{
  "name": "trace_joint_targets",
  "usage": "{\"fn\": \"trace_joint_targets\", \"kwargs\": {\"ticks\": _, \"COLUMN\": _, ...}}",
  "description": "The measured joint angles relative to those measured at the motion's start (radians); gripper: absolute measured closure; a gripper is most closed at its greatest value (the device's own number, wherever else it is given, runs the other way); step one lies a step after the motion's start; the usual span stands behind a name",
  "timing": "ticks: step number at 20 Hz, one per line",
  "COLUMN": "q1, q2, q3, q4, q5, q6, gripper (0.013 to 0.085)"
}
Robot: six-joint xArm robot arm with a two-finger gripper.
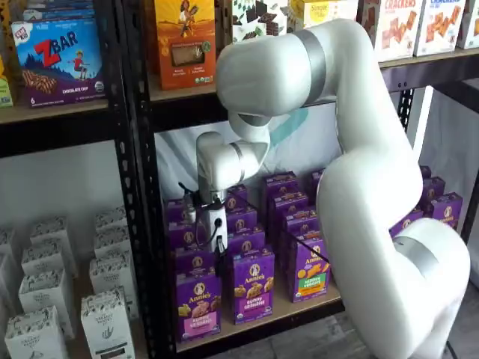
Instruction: Pick up the purple box with a pink patch in the middle, on the bottom shelf, the first box from the left
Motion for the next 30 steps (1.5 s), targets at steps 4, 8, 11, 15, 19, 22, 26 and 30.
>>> {"fn": "trace_joint_targets", "kwargs": {"ticks": 4, "q1": -0.015, "q2": 0.013, "q3": -0.021, "q4": 0.099, "q5": 0.038, "q6": -0.096, "gripper": 0.013}}
{"fn": "trace_joint_targets", "kwargs": {"ticks": 8, "q1": -0.025, "q2": 0.02, "q3": -0.02, "q4": 0.108, "q5": 0.022, "q6": -0.114, "gripper": 0.013}}
{"fn": "trace_joint_targets", "kwargs": {"ticks": 11, "q1": -0.03, "q2": 0.023, "q3": -0.017, "q4": 0.116, "q5": 0.004, "q6": -0.127, "gripper": 0.013}}
{"fn": "trace_joint_targets", "kwargs": {"ticks": 15, "q1": -0.036, "q2": 0.029, "q3": -0.013, "q4": 0.13, "q5": -0.03, "q6": -0.148, "gripper": 0.013}}
{"fn": "trace_joint_targets", "kwargs": {"ticks": 19, "q1": -0.036, "q2": 0.05, "q3": -0.032, "q4": 0.125, "q5": -0.047, "q6": -0.143, "gripper": 0.013}}
{"fn": "trace_joint_targets", "kwargs": {"ticks": 22, "q1": -0.033, "q2": 0.069, "q3": -0.048, "q4": 0.112, "q5": -0.059, "q6": -0.13, "gripper": 0.013}}
{"fn": "trace_joint_targets", "kwargs": {"ticks": 26, "q1": -0.029, "q2": 0.1, "q3": -0.071, "q4": 0.098, "q5": -0.08, "q6": -0.114, "gripper": 0.013}}
{"fn": "trace_joint_targets", "kwargs": {"ticks": 30, "q1": -0.023, "q2": 0.138, "q3": -0.099, "q4": 0.072, "q5": -0.095, "q6": -0.087, "gripper": 0.013}}
